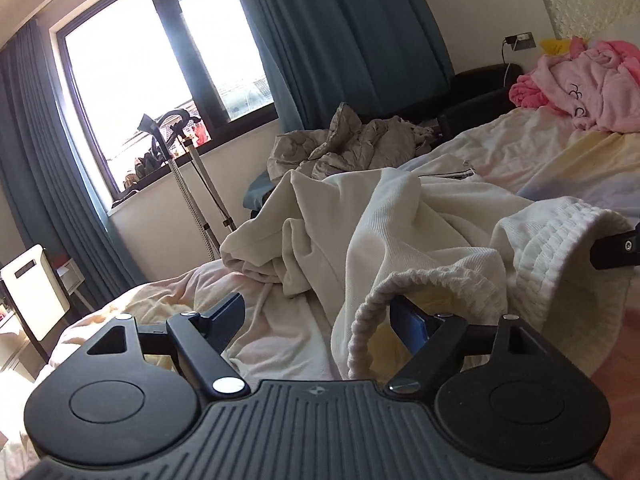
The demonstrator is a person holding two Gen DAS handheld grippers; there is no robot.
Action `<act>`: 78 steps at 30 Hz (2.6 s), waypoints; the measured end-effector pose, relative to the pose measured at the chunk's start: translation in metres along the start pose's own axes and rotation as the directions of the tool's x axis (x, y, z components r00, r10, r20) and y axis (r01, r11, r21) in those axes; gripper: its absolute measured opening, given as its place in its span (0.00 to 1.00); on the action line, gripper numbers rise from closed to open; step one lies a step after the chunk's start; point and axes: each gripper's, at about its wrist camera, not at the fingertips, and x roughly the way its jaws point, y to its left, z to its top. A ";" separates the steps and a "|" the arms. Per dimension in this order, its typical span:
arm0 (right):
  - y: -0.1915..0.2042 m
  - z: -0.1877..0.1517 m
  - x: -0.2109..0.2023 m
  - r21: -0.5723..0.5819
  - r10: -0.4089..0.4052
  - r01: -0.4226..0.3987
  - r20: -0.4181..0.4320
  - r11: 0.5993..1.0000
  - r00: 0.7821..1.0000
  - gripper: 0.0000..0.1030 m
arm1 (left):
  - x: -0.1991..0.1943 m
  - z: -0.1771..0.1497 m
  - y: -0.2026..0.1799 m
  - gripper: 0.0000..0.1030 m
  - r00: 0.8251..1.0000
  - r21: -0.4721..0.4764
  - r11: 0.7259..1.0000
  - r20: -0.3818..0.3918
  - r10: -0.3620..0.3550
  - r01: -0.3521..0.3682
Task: Fold clothes
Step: 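Close the right gripper on one ribbed leg cuff while the left gripper grasps the other cuff, then lift both cuffs, stretch the sweatpants flat on the bed, then open both grippers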
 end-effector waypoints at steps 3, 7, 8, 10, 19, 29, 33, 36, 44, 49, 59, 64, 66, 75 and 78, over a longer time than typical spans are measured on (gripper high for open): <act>-0.001 0.000 0.001 0.009 0.000 0.000 0.001 1.000 1.000 0.10 | 0.003 0.004 -0.013 0.68 0.999 0.084 0.995 0.004 -0.046 0.046; -0.004 -0.002 0.004 0.000 -0.008 0.008 0.012 1.000 1.000 0.10 | 0.013 0.014 -0.011 0.26 0.995 0.037 0.994 -0.029 -0.098 0.099; -0.005 -0.003 0.006 -0.006 -0.007 0.007 0.015 1.000 1.000 0.10 | 0.015 0.017 -0.005 0.15 0.993 -0.013 0.994 -0.041 -0.111 0.111; -0.007 -0.006 0.008 -0.021 -0.012 0.012 0.021 1.000 1.000 0.10 | 0.015 0.025 0.010 0.12 0.994 -0.112 0.989 -0.041 -0.105 0.100; 0.014 -0.007 -0.011 -0.099 0.045 -0.036 0.088 0.994 0.995 0.07 | -0.003 0.069 0.121 0.10 1.000 -0.404 0.915 -0.028 0.004 -0.015; 0.124 -0.054 -0.064 -0.281 0.452 -0.411 0.096 0.867 0.887 0.08 | -0.030 0.075 0.302 0.09 0.995 -0.657 0.752 0.018 0.100 -0.064; 0.195 -0.078 -0.069 -0.319 0.584 -0.537 0.069 0.781 0.809 0.08 | -0.037 0.063 0.373 0.09 0.983 -0.683 0.720 0.015 0.181 -0.122; 0.254 -0.098 -0.064 -0.347 0.669 -0.622 0.025 0.702 0.743 0.08 | -0.032 0.046 0.433 0.09 0.963 -0.683 0.699 -0.026 0.267 -0.212; 0.387 -0.182 -0.013 -0.396 0.757 -0.749 -0.177 0.530 0.629 0.12 | 0.047 -0.055 0.539 0.09 0.887 -0.639 0.621 -0.266 0.377 -0.455; 0.421 -0.231 0.025 -0.378 0.697 -0.755 -0.306 0.536 0.648 0.12 | 0.101 -0.127 0.551 0.09 0.855 -0.594 0.616 -0.393 0.339 -0.518; 0.436 -0.231 0.052 -0.326 0.662 -0.796 -0.442 0.510 0.605 0.33 | 0.111 -0.162 0.550 0.29 0.831 -0.554 0.638 -0.483 0.277 -0.534; 0.425 -0.223 0.043 -0.390 0.637 -0.791 -0.469 0.472 0.612 0.49 | 0.071 -0.137 0.537 0.65 0.807 -0.480 0.671 -0.490 0.330 -0.566; 0.414 -0.216 0.027 -0.424 0.627 -0.778 -0.464 0.463 0.626 0.49 | 0.049 -0.126 0.525 0.68 0.815 -0.484 0.675 -0.474 0.333 -0.557; 0.338 -0.162 -0.039 -0.563 0.580 -0.663 -0.356 0.493 0.733 0.49 | -0.052 -0.079 0.412 0.69 0.907 -0.543 0.733 -0.332 0.260 -0.409; 0.310 -0.140 -0.056 -0.570 0.562 -0.627 -0.317 0.531 0.764 0.49 | -0.076 -0.069 0.368 0.69 0.927 -0.563 0.744 -0.304 0.219 -0.361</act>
